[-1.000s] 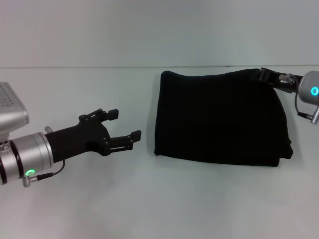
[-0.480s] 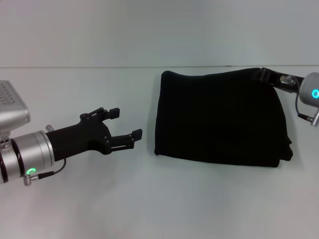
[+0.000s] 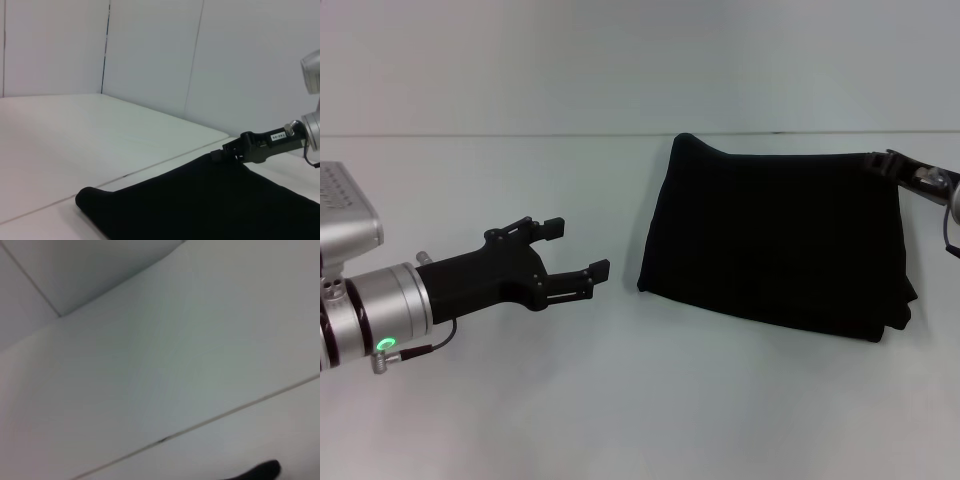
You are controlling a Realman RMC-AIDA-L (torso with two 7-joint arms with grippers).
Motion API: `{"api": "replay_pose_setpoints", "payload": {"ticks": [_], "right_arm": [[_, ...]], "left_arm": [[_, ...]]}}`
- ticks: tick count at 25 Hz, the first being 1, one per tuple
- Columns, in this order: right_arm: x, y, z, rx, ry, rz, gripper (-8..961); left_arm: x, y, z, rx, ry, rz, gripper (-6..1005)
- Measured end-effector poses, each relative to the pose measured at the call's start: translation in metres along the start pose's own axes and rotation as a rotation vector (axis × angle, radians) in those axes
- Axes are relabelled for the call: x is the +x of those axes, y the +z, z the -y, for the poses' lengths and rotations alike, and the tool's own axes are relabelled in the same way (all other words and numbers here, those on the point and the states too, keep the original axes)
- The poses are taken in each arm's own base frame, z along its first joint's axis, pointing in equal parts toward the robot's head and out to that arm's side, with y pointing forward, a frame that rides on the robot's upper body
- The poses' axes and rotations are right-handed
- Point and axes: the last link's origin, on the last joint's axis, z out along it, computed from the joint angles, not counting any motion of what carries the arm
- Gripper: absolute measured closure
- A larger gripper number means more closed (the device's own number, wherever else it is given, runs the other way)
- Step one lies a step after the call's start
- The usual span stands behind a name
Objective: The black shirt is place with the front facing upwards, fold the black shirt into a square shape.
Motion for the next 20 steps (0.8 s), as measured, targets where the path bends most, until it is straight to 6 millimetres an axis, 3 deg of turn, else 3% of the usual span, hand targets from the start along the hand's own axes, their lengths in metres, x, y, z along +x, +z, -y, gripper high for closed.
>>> {"api": "replay_pose_setpoints", "payload": {"ticks": [4,7,14,17,20], "right_arm": [[0.000,-0.007,0.008,-0.019,0.053,0.039,753],[0.002,-0.016,0.018,-0.046,0.108,0.063,601],[0.010,-0.053,0.063,-0.067,0.177,0.201,255],[0.012,-0.072,0.067,-0.151,0.096,0.280,253],[0.015,-0.082,0.056,-0.248,-0.091,0.328,250]], "left_arm": [[0.002,0.000,0.000,-0.002,-0.023,-0.016,50],[0.005,0.000,0.001,0.001,-0.057,-0.034,50],[0.012,-0.001,0.003,0.008,-0.160,-0.078,51],[0.014,-0.001,0.002,0.004,-0.196,-0.096,51],[0.014,0.000,0.001,0.001,-0.213,-0.105,51]]}}
